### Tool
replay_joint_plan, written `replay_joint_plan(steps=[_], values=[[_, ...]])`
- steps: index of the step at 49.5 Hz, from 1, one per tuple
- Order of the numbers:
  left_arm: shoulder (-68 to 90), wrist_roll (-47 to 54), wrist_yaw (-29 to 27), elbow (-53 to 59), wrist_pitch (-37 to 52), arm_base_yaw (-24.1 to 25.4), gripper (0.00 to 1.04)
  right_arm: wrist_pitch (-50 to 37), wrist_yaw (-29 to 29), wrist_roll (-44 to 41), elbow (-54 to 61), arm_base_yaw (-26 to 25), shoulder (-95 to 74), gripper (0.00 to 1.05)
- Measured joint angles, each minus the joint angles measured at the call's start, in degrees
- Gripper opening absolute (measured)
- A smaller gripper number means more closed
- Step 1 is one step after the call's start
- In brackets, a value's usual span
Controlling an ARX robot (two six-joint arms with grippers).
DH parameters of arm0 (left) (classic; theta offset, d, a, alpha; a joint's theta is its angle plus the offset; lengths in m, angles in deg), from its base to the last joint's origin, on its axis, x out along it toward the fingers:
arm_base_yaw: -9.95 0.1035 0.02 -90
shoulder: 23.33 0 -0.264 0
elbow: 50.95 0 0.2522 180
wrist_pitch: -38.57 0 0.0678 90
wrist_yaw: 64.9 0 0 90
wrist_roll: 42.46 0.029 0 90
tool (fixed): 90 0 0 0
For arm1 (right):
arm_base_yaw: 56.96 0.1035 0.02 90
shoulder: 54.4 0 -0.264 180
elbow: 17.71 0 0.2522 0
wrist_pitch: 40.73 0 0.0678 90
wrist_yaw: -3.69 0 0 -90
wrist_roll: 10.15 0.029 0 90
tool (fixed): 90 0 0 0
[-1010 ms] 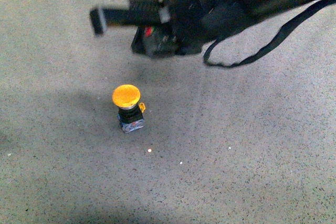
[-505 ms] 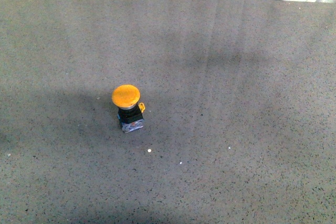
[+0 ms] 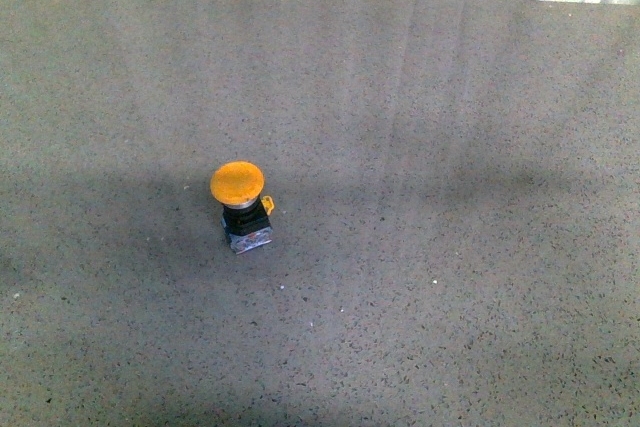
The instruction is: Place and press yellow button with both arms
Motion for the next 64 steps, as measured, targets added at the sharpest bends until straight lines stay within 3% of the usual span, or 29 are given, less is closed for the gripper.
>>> replay_joint_plan(steps=[11,23,47,64], values=[[0.00,0.00,0.00,0.00,0.00,0.00,0.01,5.03,5.33,-0.02,3.72,-5.40,8.74,0.01],[0.00,0.00,0.00,0.00,0.00,0.00,0.01,5.97,5.57,-0.02,6.86,-5.64,13.84,0.01],[0.00,0.00,0.00,0.00,0.00,0.00,0.01,22.12,5.73,-0.04,7.17,-5.68,31.04,0.01],[0.00,0.00,0.00,0.00,0.00,0.00,0.01,28.22,5.73,-0.04,7.17,-5.68,37.27,0.01]])
